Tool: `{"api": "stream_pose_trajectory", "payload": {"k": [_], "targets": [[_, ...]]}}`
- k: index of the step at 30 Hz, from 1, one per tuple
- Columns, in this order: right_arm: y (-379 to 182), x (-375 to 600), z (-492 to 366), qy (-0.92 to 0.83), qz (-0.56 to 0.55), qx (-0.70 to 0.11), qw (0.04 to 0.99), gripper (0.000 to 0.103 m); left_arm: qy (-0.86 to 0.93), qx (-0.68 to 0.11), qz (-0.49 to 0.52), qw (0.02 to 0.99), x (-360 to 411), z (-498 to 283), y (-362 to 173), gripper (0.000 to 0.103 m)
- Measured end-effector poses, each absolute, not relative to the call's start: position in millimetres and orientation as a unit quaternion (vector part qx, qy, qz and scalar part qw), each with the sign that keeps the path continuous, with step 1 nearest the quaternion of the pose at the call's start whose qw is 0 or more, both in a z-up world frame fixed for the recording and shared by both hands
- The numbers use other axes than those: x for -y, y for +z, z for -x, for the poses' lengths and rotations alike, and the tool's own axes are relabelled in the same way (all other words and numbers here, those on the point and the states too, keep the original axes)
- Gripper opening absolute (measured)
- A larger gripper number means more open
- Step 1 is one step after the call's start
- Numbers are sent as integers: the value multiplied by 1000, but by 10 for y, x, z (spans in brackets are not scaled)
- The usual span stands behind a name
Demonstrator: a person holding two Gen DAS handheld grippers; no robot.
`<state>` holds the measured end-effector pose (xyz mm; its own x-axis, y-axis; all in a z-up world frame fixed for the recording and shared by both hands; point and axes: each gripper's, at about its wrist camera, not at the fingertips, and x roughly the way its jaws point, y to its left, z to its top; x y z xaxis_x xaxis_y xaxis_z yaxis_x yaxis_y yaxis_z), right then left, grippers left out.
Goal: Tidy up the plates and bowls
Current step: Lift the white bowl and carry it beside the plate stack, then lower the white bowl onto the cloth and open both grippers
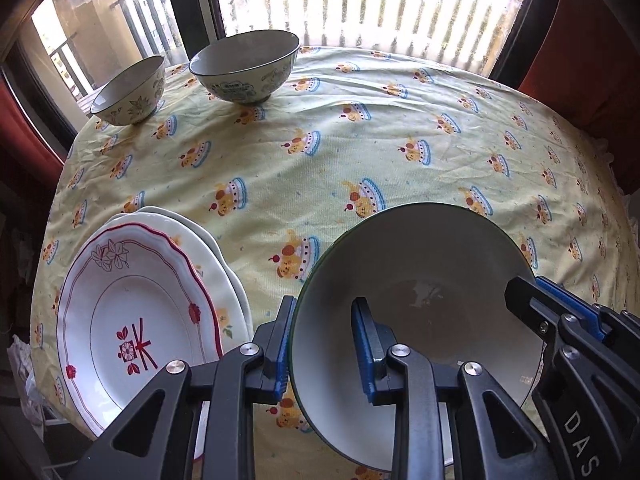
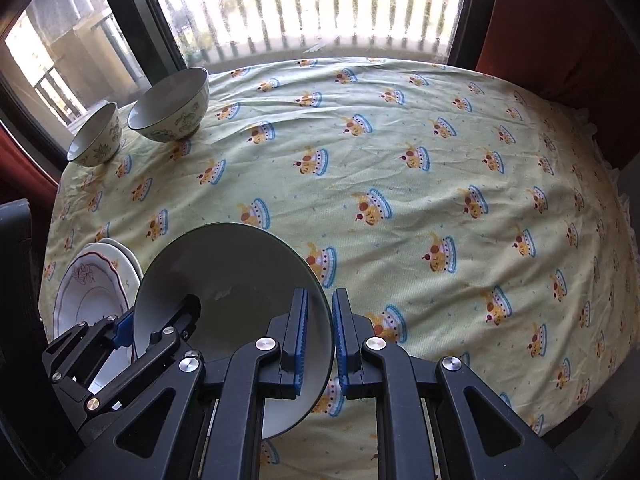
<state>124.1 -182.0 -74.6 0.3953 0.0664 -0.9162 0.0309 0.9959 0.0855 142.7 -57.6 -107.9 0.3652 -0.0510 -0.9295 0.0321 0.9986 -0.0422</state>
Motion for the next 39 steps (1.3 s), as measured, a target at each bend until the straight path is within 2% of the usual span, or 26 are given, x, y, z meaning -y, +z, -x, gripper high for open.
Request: {"api": "stream_pose_trajectory", "payload": {"k": [16, 18, 19, 21, 22, 23, 25, 26, 27, 29, 31, 35, 39], "targets": [[-894, 1894, -1001, 52, -15, -572, 818, 16, 10, -576, 28, 817, 586, -1102, -1169, 26], [-883, 1870, -983, 53, -9, -567, 822, 16, 12, -576, 39, 816, 570, -1103, -1177, 28], [-880, 1863, -986, 54, -10, -565, 823, 16, 10, -576, 46, 816, 559, -1106, -1177, 34], [-876, 1851, -1003, 59, -12, -566, 822, 19, 8, -573, 54, 818, 543, -1098, -1156, 36], [-873, 1850, -1008, 58, -14, -566, 822, 19, 8, -568, 51, 821, 545, -1091, -1129, 39], [-868, 1851, -1007, 59, -17, -565, 823, 19, 9, -565, 45, 824, 552, -1089, -1100, 47], [-858, 1851, -1013, 64, -24, -564, 823, 25, 9, -560, 39, 828, 550, -1074, -1055, 59], [-853, 1852, -1015, 65, -26, -564, 823, 33, 14, -556, 36, 830, 536, -1067, -1033, 60], [-842, 1853, -1016, 63, -26, -563, 824, 37, 16, -555, 35, 831, 520, -1064, -1011, 61], [-805, 1853, -1012, 55, -20, -559, 827, 51, 26, -554, 33, 831, 464, -1059, -972, 69], [-762, 1843, -1013, 56, -15, -555, 830, 57, 35, -553, 36, 832, 391, -1044, -921, 74], [-672, 1842, -1030, 66, -31, -552, 831, 66, 40, -555, 48, 830, 261, -1057, -844, 79], [-627, 1789, -1081, 68, -44, -557, 827, 69, 29, -561, 48, 826, 130, -1145, -838, 81]]}}
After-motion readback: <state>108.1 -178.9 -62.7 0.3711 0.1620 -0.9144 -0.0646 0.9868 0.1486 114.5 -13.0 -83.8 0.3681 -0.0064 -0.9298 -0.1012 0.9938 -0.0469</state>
